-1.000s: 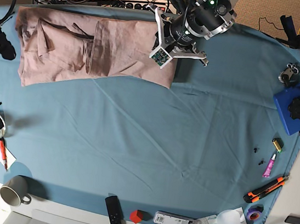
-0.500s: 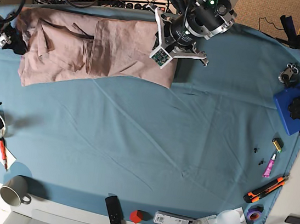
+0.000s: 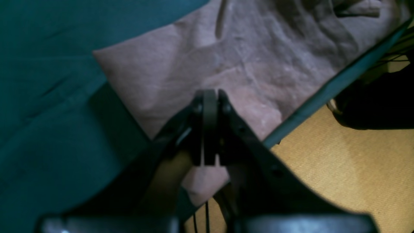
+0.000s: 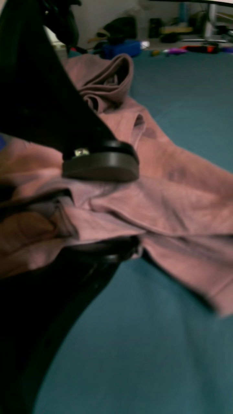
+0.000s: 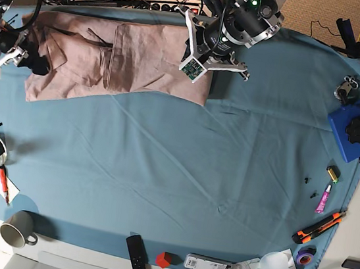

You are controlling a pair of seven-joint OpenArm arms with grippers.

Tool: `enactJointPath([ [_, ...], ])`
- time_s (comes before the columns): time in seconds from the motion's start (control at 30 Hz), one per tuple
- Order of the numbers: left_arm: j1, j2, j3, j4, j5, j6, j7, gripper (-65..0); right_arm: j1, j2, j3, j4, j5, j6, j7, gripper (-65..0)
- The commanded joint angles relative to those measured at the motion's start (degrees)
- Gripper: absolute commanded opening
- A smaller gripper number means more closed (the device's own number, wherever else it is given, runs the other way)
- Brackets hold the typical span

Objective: Fold the T-shirt properly
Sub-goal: 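Grasp the shirt's other end with the right gripper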

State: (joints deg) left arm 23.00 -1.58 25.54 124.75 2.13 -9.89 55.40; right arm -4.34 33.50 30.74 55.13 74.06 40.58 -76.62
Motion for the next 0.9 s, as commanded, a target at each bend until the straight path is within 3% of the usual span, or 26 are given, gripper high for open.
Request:
enactJointPath([
  [0.0, 0.0, 0.5, 0.3, 0.9, -0.4, -0.2, -1.4, -65.0, -0.4, 0.2, -1.4, -0.1, -4.0, -0.6, -3.4, -36.7],
  [0.1, 0.0, 0.5, 0.3, 0.9, -0.4, -0.2, -1.4, -65.0, -0.4, 0.2, -1.8, -0.1, -4.0, -0.6, -3.4, -39.3],
  [0.27, 0.0, 0.5, 0.3, 0.9, -0.4, -0.2, -1.4, -65.0, -0.4, 0.2, -1.8, 0.0, -4.8, -0.6, -3.4, -65.0],
  [0.5, 0.0, 0.5, 0.3, 0.9, -0.4, -0.2, -1.4, -65.0, 3.2, 1.4, -1.8, 0.0, -11.7, -0.6, -3.4, -65.0],
  [0.67, 0.0, 0.5, 0.3, 0.9, -0.4, -0.2, -0.9, -65.0, 8.8, 5.6, -1.7, 0.0, -14.0, -0.6, -3.4, -65.0],
  [0.87, 0.0, 0.5, 0.3, 0.9, -0.3, -0.2, 1.7, -65.0, 14.9, 9.4, -0.6, 0.0, -26.0, -0.6, 0.3, -65.0],
])
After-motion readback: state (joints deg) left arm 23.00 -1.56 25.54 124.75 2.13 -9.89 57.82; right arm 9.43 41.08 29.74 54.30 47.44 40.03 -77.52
